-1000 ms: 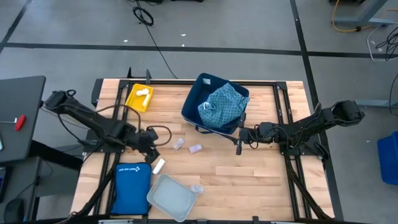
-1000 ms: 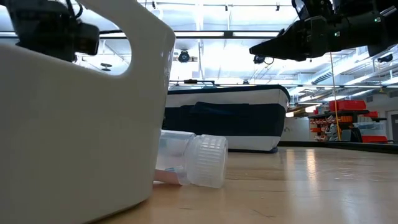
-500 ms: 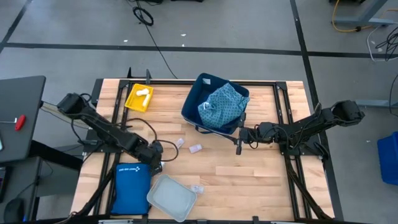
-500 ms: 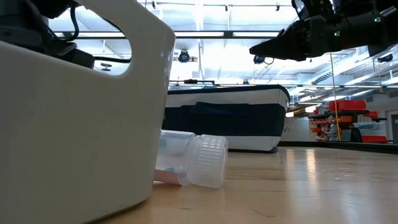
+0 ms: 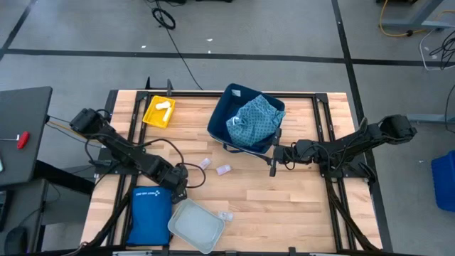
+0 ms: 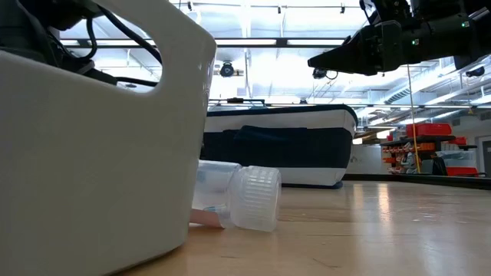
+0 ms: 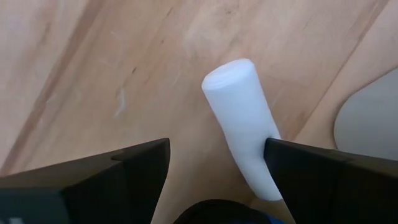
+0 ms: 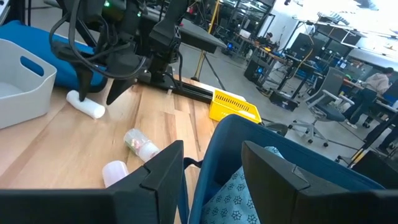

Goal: Pick & place medical supplies in basket/bin
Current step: Put the white rolled gauze into the yellow bin

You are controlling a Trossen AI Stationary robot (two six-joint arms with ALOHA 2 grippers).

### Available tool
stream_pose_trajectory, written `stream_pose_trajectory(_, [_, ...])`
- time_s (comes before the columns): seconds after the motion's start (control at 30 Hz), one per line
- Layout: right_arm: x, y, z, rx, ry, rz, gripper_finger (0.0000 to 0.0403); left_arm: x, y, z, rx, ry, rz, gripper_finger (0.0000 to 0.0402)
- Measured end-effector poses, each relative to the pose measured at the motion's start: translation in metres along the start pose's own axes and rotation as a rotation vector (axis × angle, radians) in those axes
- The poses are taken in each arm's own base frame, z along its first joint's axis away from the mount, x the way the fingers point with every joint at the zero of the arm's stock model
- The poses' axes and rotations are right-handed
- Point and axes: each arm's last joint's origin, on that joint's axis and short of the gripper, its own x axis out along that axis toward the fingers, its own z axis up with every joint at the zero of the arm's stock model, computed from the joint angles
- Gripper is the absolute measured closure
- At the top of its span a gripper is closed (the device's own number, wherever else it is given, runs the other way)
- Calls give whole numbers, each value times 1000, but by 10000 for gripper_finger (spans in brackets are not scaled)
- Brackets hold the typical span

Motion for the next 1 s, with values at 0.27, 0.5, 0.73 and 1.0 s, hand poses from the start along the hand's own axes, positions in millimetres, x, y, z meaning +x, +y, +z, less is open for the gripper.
stream_pose_trajectory(0.27, [0,0,0,0,0,0,231,-2,13,-3,-1,-38,172,190])
stream_pose_trajectory(0.5, [0,0,0,0,-1,0,231,-15,25,5,41,-64,394,220])
stream_pose_trajectory(0.73, [0,0,0,0,0,1,231,-45,7,23,116,-140,443,225])
stream_pose_trajectory(1.0, [0,0,-1,0,8,4,231,-39,2,28,74,-144,322,191])
